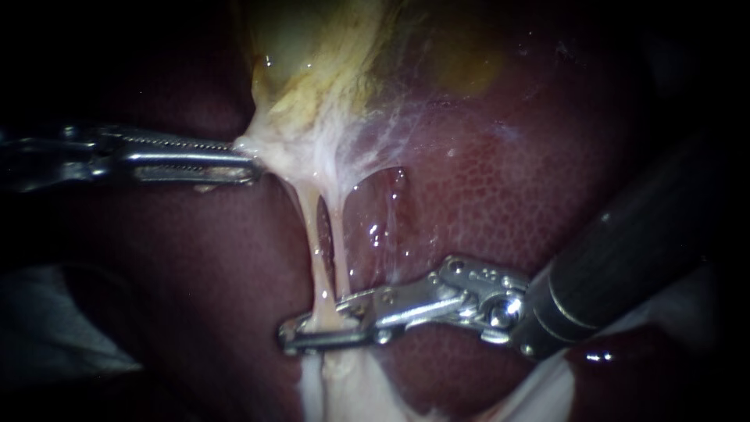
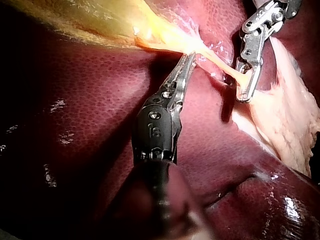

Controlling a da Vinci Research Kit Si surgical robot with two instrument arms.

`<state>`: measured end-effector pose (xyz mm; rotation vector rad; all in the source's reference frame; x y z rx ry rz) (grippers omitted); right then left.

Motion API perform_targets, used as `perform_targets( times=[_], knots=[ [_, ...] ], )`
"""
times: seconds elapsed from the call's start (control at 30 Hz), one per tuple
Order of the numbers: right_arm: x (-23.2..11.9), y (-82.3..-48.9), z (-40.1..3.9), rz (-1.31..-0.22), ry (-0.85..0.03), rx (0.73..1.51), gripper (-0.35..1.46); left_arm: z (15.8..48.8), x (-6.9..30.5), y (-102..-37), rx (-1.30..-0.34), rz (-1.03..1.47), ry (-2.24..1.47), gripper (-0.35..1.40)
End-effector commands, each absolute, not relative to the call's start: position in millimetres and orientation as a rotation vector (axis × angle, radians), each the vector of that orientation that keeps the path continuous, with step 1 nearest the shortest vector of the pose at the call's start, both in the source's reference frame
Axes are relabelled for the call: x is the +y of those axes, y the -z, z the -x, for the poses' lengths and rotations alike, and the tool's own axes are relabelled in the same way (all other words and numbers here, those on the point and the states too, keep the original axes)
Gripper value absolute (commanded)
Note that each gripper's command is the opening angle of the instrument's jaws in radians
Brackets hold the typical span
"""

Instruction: Going back first clip left tube

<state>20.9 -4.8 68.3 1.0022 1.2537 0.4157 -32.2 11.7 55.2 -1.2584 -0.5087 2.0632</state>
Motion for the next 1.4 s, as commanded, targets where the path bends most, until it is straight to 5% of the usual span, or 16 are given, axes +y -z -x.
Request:
perform_targets(
  times=[0.03,0.17,0.23,0.63,0.93,1.4],
  knots=[
    [-4.7,-68.4,-21.0,-0.986,-0.397,1.265,-0.35,32.2,11.7,-55.2,-0.509,1.259,-2.063,-0.35],
    [-4.2,-68.4,-22.0,-0.828,-0.343,1.321,0.36,32.2,11.7,-55.2,-0.509,1.259,-2.063,-0.35],
    [-3.7,-68.2,-22.4,-0.770,-0.356,1.328,0.45,32.2,11.7,-55.2,-0.509,1.259,-2.063,-0.35],
    [-0.4,-66.6,-19.7,-0.563,-0.352,1.330,0.50,32.1,11.7,-55.2,-0.509,1.259,-2.064,-0.35],
    [0.0,-63.8,-12.8,-0.460,-0.213,1.209,0.49,31.8,11.6,-55.2,-0.510,1.260,-2.064,-0.35],
    [3.5,-59.7,-3.7,-0.431,-0.188,1.153,0.48,32.1,11.5,-56.3,-0.506,1.261,-2.067,-0.35]
  ],
)
